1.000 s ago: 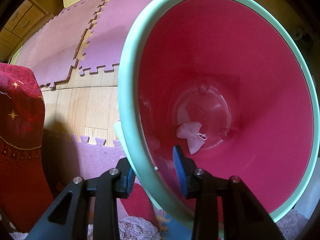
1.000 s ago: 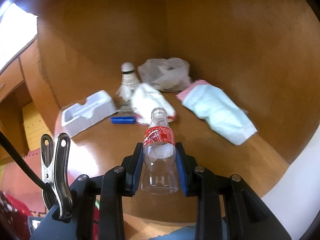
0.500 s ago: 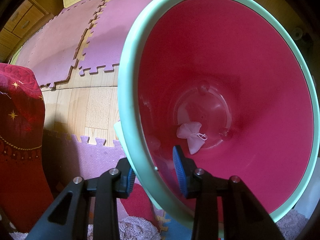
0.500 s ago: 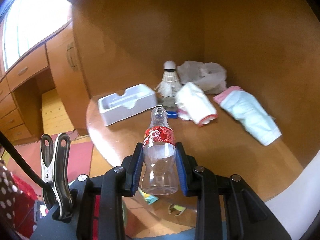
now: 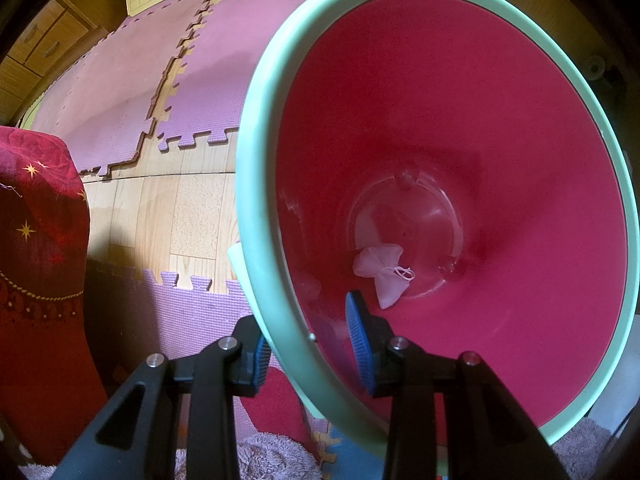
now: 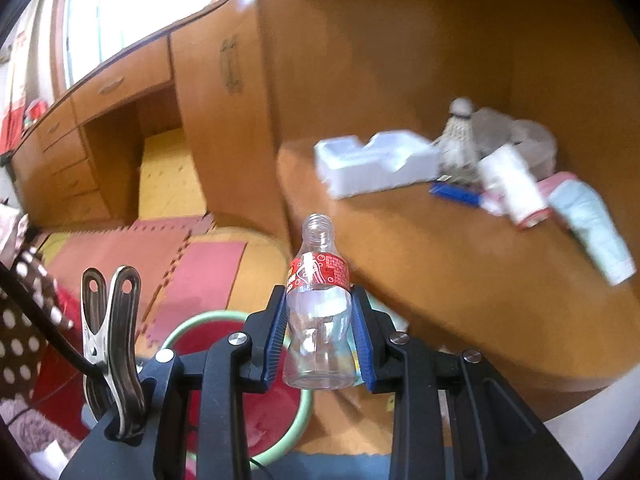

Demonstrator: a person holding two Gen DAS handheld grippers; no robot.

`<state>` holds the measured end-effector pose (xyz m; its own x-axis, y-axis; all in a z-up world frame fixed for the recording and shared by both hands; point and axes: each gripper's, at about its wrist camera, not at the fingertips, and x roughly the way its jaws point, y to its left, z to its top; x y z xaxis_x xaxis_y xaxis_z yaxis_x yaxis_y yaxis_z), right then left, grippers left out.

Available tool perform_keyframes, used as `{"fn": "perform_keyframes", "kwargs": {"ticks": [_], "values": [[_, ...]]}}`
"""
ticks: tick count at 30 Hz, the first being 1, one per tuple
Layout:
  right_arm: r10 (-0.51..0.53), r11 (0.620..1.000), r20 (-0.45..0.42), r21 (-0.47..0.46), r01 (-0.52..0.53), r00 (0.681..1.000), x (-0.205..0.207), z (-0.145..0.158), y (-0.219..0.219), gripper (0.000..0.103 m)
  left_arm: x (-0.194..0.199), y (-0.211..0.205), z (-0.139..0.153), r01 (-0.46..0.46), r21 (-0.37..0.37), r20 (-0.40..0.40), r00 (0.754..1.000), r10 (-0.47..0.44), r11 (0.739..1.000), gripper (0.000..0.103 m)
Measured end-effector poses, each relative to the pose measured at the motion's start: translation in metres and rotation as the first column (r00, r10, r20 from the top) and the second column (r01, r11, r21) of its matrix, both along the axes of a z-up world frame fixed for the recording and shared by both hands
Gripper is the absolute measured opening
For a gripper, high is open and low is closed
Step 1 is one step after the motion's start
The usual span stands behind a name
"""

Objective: Collect trash
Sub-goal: 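Carry the bottle with the right tool over the bucket held by left tool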

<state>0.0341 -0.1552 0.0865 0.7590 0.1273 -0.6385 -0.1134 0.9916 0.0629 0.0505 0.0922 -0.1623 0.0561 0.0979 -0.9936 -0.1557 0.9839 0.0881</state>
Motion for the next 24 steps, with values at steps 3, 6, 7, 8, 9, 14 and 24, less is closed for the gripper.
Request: {"fn": "perform_keyframes", "kwargs": {"ticks": [3,6,7,8,9,14,24], "values": [[0.051,0.999,-0.044,0.002,-0.051,0.998,0.001,-0.015,0.016,0.032,0.0,0.0,0.0,0.0,0.0,0.0,1.0,0.0,1.0,0.037],[0.102,0.995,-0.096,0.027,-0.099,0.99,0.002,-0.031,0.027,0.032,0.0,0.0,0.0,0.001,-0.001,0.001,1.0,-0.001,1.0,0.037],[0.116,0.993,-0.116,0.037,-0.112,0.986,0.003,-0.037,0.031,0.032,0.0,0.0,0.0,0.0,-0.001,0.001,1.0,0.0,1.0,0.037],[0.128,0.992,-0.135,0.042,-0.123,0.983,0.005,-0.043,0.034,0.032,0.0,0.0,0.0,0.0,0.0,0.0,1.0,0.0,1.0,0.037],[0.136,0.99,-0.152,0.043,-0.131,0.979,0.006,-0.048,0.038,0.032,0.0,0.0,0.0,0.0,0.0,0.0,1.0,0.0,1.0,0.037],[0.174,0.985,-0.215,0.045,-0.168,0.961,0.008,-0.071,0.052,0.032,0.0,0.0,0.0,0.0,0.0,0.0,1.0,0.0,1.0,0.037],[0.228,0.973,-0.335,0.045,-0.226,0.914,0.01,-0.118,0.074,0.032,0.0,-0.001,-0.001,-0.001,-0.003,0.001,1.0,0.001,1.0,0.036]]}}
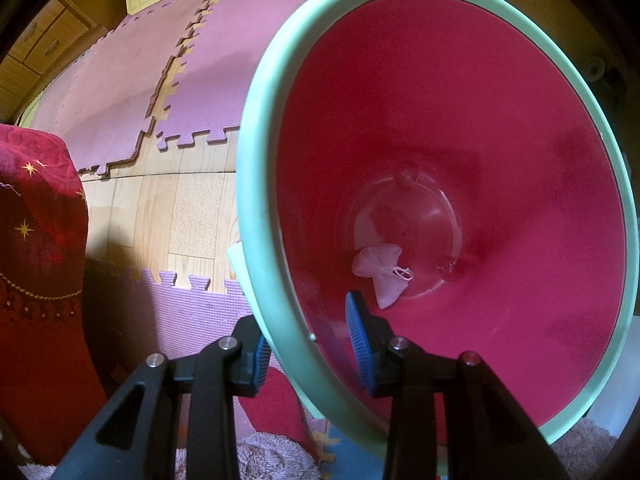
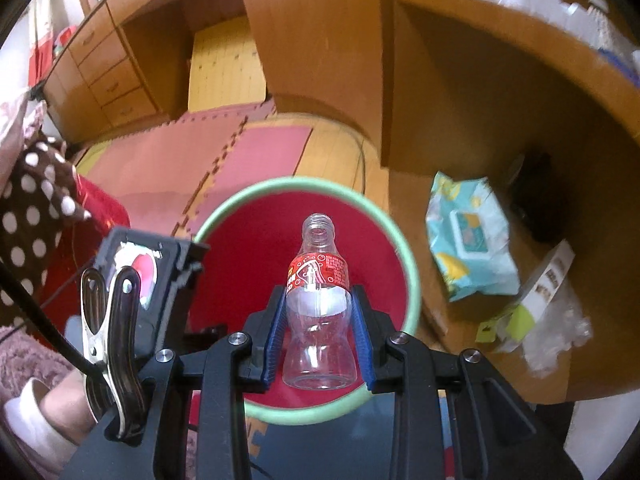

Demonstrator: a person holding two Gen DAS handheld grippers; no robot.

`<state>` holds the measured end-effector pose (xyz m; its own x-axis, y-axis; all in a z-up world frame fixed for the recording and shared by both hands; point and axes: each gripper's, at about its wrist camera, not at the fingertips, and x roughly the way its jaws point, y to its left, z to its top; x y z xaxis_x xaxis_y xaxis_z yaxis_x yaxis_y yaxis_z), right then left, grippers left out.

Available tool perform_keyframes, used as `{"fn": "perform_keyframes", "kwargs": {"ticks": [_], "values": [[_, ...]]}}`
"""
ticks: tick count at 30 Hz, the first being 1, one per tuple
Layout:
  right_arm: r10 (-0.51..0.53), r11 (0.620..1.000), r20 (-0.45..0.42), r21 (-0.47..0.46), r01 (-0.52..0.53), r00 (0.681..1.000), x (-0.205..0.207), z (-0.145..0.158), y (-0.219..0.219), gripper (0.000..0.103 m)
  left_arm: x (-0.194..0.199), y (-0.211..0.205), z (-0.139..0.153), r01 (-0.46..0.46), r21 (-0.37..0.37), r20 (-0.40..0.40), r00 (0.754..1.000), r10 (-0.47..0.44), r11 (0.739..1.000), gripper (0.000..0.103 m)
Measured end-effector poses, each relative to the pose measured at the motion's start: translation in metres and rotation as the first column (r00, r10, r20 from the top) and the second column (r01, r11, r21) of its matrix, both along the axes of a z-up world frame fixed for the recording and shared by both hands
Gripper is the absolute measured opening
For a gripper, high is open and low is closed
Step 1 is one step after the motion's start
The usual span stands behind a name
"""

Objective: Collect trash
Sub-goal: 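Carry the bottle with the right tool over the bucket held by left tool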

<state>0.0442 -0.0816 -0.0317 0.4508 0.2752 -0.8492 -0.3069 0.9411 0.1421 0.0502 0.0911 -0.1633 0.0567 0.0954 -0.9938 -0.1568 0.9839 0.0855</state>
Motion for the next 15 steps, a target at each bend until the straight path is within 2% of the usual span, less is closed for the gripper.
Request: {"fn": "perform_keyframes", "kwargs": {"ticks": [8,15], "values": [[0.047,0.998,-0.12,-0.037,-0.052,0.992,-0.002,-0.042,0.017,0.032,0.0,0.0,0.0,0.0,0.0,0.0,1.0,0.0,1.0,0.036],[0.072,0.996,-0.184,-0.029,-0.079,0.98,-0.003,-0.059,0.025,0.032,0.0,0.0,0.0,0.001,0.001,0.0,1.0,-0.001,1.0,0.036]]}}
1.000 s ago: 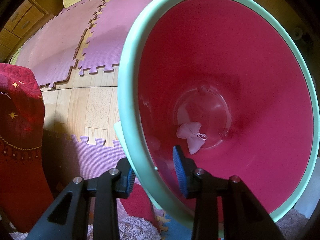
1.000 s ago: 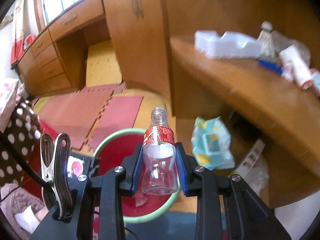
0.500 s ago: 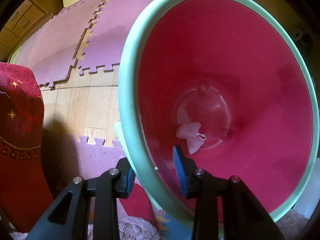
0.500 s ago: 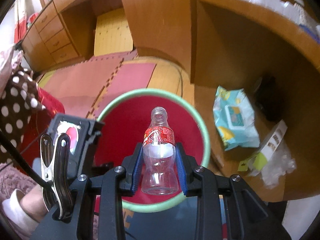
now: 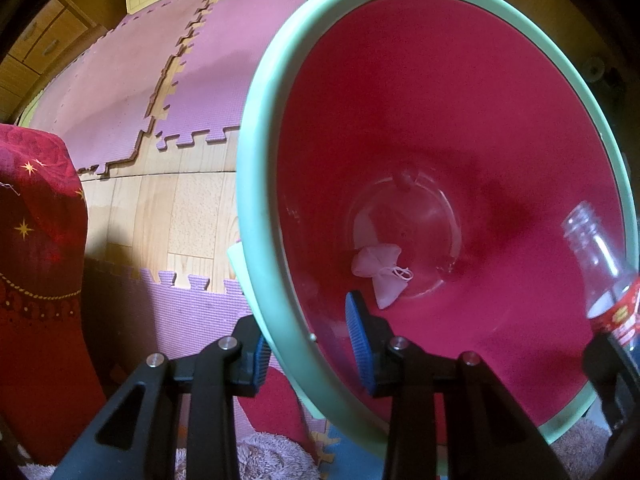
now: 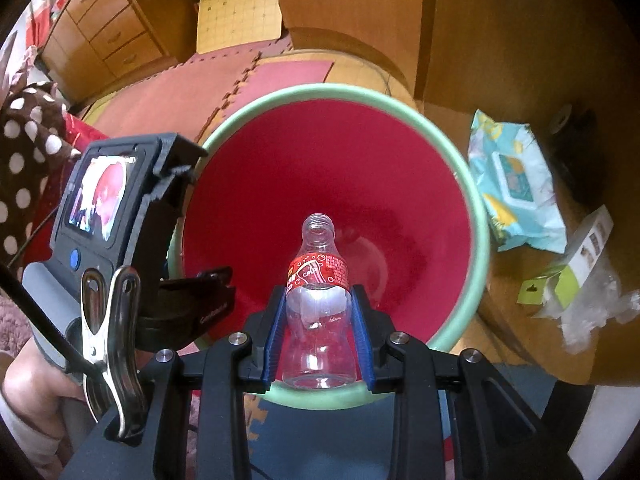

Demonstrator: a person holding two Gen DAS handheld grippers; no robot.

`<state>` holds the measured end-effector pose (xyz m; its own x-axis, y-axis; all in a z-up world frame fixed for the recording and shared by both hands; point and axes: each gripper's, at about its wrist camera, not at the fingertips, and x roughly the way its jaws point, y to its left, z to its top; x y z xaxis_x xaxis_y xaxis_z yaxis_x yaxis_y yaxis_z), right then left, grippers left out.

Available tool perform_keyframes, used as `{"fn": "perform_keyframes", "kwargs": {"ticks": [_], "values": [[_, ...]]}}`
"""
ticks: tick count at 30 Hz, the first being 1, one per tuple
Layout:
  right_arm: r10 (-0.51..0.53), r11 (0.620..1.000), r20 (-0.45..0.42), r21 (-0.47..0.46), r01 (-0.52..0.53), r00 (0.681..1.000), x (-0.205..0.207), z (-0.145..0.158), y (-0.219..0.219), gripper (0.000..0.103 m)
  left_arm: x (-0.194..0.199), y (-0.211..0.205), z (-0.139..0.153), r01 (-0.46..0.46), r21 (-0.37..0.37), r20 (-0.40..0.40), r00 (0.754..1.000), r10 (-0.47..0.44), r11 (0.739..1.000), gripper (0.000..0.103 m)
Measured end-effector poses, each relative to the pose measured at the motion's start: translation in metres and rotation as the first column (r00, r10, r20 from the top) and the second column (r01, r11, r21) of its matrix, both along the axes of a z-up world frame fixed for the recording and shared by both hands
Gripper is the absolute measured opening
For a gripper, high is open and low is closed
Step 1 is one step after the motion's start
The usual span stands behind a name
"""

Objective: Collect trash
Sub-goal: 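Carry the bottle with the right tool over the bucket held by left tool, then open the right tool to drop the bottle into the bucket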

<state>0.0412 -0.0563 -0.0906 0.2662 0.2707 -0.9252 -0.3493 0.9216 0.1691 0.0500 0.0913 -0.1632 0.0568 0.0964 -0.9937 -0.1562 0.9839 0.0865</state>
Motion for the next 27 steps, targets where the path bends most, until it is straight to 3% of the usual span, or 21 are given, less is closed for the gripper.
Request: {"fn": "perform_keyframes", "kwargs": {"ticks": [10,27], "values": [[-0.005,1.0,-0.091,-0.026,0.003,0.996,0.003,-0.019,-0.001,0.032,0.0,0.0,0.0,0.0,-0.002,0.0,1.0,0.0,1.0,0.036],[-0.018,0.998,-0.133,-0.061,0.01,0.991,0.0,-0.028,-0.001,0.032,0.0,0.001,0.0,-0.001,-0.001,0.0,1.0,0.001,1.0,0.036]]}}
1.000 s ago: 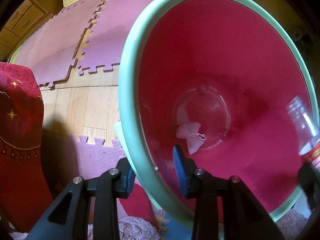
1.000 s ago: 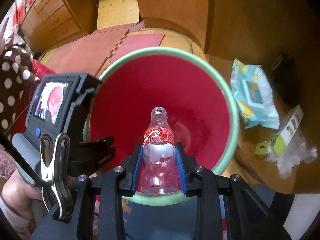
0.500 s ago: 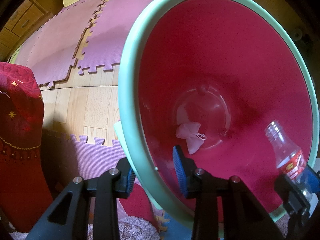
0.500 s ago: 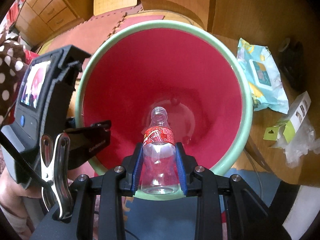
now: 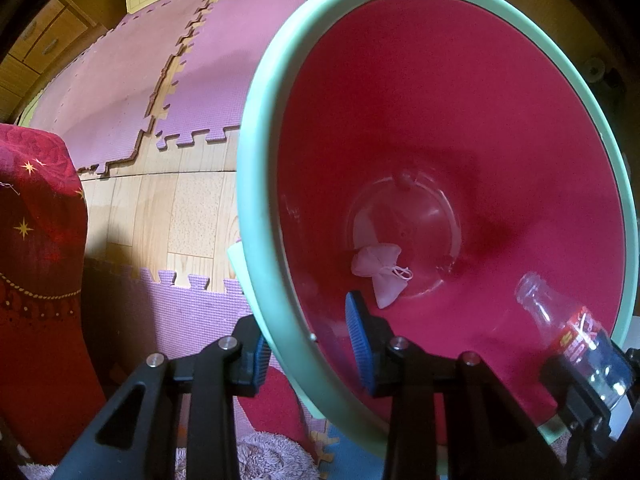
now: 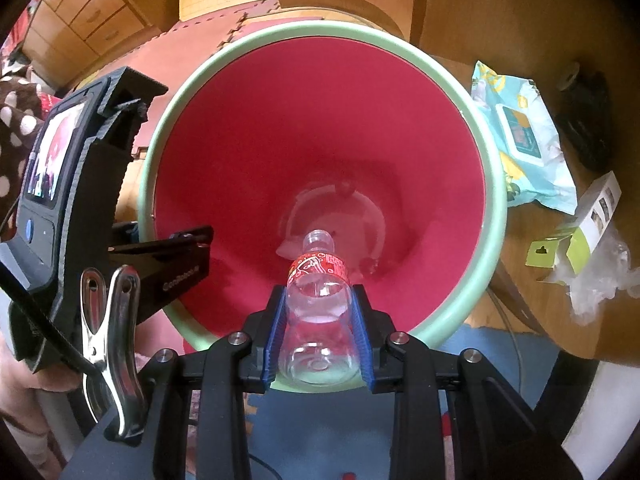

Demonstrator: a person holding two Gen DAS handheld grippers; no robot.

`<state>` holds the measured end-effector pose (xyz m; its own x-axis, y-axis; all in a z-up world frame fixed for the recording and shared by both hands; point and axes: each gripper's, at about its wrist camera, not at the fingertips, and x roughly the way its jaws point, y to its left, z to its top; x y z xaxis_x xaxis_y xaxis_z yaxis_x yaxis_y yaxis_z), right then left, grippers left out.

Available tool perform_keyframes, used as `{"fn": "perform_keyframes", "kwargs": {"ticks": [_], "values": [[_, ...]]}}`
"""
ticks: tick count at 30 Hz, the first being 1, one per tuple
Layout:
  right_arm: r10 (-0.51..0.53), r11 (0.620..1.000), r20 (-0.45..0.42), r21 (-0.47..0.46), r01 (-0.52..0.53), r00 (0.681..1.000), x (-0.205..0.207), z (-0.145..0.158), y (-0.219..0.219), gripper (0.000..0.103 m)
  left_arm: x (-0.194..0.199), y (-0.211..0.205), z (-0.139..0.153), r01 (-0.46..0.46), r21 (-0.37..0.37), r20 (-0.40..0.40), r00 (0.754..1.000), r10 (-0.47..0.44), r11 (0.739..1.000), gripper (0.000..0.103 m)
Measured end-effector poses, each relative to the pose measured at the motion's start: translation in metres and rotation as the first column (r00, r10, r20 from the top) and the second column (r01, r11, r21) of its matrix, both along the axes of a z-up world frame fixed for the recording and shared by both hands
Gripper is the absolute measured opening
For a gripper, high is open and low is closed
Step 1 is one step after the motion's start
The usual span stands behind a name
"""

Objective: Collect trash
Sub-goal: 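Open the right tool to drop the bottle into the bucket, then move the right tool back to the shelf toward the light blue cloth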

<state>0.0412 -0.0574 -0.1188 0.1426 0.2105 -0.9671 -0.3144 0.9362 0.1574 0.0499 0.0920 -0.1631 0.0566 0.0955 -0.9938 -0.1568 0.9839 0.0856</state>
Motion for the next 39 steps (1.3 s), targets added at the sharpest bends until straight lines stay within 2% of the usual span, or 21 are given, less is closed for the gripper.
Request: {"fn": "perform_keyframes", "kwargs": {"ticks": [9,14,17,27,39], "values": [[-0.016,1.0,-0.01,0.02,0.016,1.0,0.002,0.0,-0.003,0.034,0.0,0.0,0.0,0.001,0.0,0.0,1.0,-0.001,1.0,0.036],[-0.01,1.0,0.009,0.02,0.009,1.0,0.0,0.003,0.0,0.051,0.0,0.0,-0.001,0.001,-0.002,0.001,1.0,-0.001,1.0,0.036],[-0.001,1.0,0.02,0.014,0.001,1.0,-0.002,0.005,0.001,0.057,-0.001,-0.001,-0.001,0.001,-0.002,0.001,1.0,-0.001,1.0,0.036],[0.006,1.0,0.046,0.029,-0.008,0.999,-0.003,0.018,0.002,0.057,-0.001,-0.001,-0.001,0.002,-0.002,0.001,1.0,-0.002,1.0,0.036],[0.047,0.997,0.131,0.053,-0.055,0.99,-0.009,0.05,0.008,0.057,-0.002,-0.002,-0.002,0.001,-0.002,0.001,1.0,-0.001,1.0,0.036]]}}
